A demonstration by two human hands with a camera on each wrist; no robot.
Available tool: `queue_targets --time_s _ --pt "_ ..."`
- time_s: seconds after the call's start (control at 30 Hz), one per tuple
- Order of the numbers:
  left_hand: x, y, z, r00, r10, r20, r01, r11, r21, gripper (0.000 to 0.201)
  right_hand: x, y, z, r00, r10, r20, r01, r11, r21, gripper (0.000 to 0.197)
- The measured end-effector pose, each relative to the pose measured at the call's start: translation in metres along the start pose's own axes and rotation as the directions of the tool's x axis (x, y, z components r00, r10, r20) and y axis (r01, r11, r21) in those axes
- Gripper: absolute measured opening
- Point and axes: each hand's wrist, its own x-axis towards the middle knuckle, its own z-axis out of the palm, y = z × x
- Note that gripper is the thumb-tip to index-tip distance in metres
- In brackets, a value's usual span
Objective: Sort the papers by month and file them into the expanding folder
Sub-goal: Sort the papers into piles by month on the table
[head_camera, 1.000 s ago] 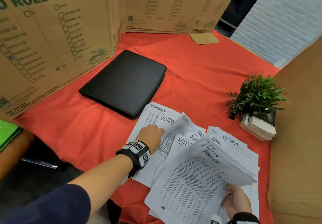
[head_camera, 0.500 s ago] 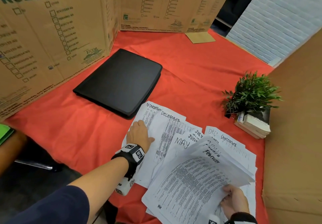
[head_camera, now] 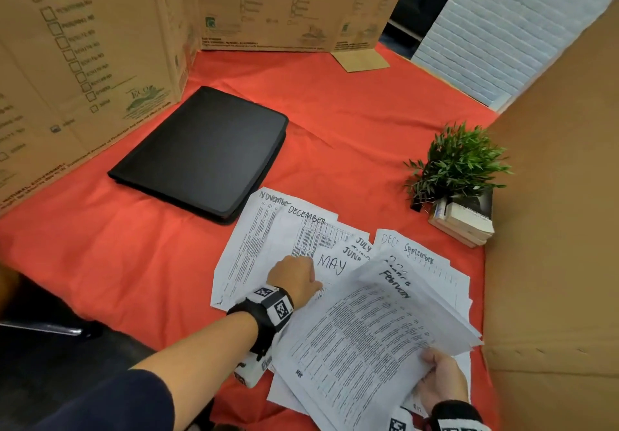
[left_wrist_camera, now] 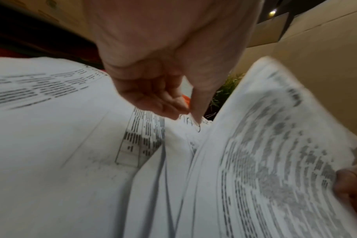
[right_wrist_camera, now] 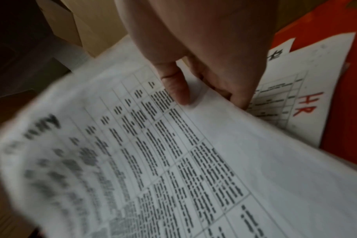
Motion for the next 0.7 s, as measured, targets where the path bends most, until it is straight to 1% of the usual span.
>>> queue_targets --time_s 0.03,0.07,0.13,0.17,0.23,0.33,0.4,0.43,0.5,0.6,0.63,0.7 --pt "0.0 0.001 0.002 0.999 0.034 -0.007 -0.034 0.996 -0.08 0.026 0.001 0.001 -0.001 1.0 0.004 0.013 -0.004 1.0 0.004 0.044" --pt "0.0 0.003 0.004 0.997 0.078 0.013 -0.074 0.98 -0.183 0.028 0.001 0.002 -0.002 1.0 0.012 0.022 -0.012 1.0 0.005 0.039" --pt "0.002 0.007 0.007 0.985 0.161 0.062 -0.131 0.931 -0.341 0.03 0.003 0.004 -0.003 0.998 0.025 0.055 -0.025 1.0 0.0 0.038" --pt "0.002 0.009 0.008 0.979 0.187 0.081 -0.145 0.919 -0.368 0.028 0.004 0.006 -0.005 0.997 0.032 0.074 -0.032 0.999 -0.008 0.04" --pt "0.003 0.011 0.009 0.974 0.211 0.085 -0.17 0.922 -0.347 0.023 0.004 0.008 -0.005 0.993 0.044 0.107 -0.039 0.998 -0.044 0.045" --pt "0.006 0.01 0.012 0.985 0.17 0.044 -0.141 0.916 -0.376 0.014 0.002 0.008 -0.005 0.987 0.02 0.161 -0.004 0.995 -0.099 0.038" --pt "0.007 0.009 0.013 0.989 0.144 0.03 -0.119 0.902 -0.414 0.006 0.004 0.009 -0.007 0.988 -0.023 0.156 0.038 0.994 -0.099 0.045" --pt "0.008 0.008 0.014 0.989 0.142 0.029 -0.116 0.896 -0.429 0.005 0.005 0.008 -0.008 0.988 -0.042 0.148 0.056 0.994 -0.094 0.046" --pt "0.008 0.007 0.015 0.989 0.142 0.039 -0.111 0.892 -0.438 0.001 0.004 0.007 -0.008 0.986 -0.066 0.152 0.078 0.994 -0.072 0.035" --pt "0.009 0.0 0.018 0.989 0.122 0.078 -0.079 0.909 -0.41 0.019 0.004 0.006 -0.01 0.978 -0.12 0.171 0.133 0.989 -0.062 0.02" --pt "0.01 -0.003 0.02 0.992 0.098 0.082 -0.058 0.917 -0.394 0.023 0.004 0.005 -0.01 0.973 -0.138 0.185 0.152 0.986 -0.064 0.019" --pt "0.011 -0.01 0.02 0.997 0.034 0.062 -0.008 0.93 -0.367 0.028 -0.001 0.003 -0.008 0.962 -0.157 0.224 0.176 0.982 -0.068 0.022"
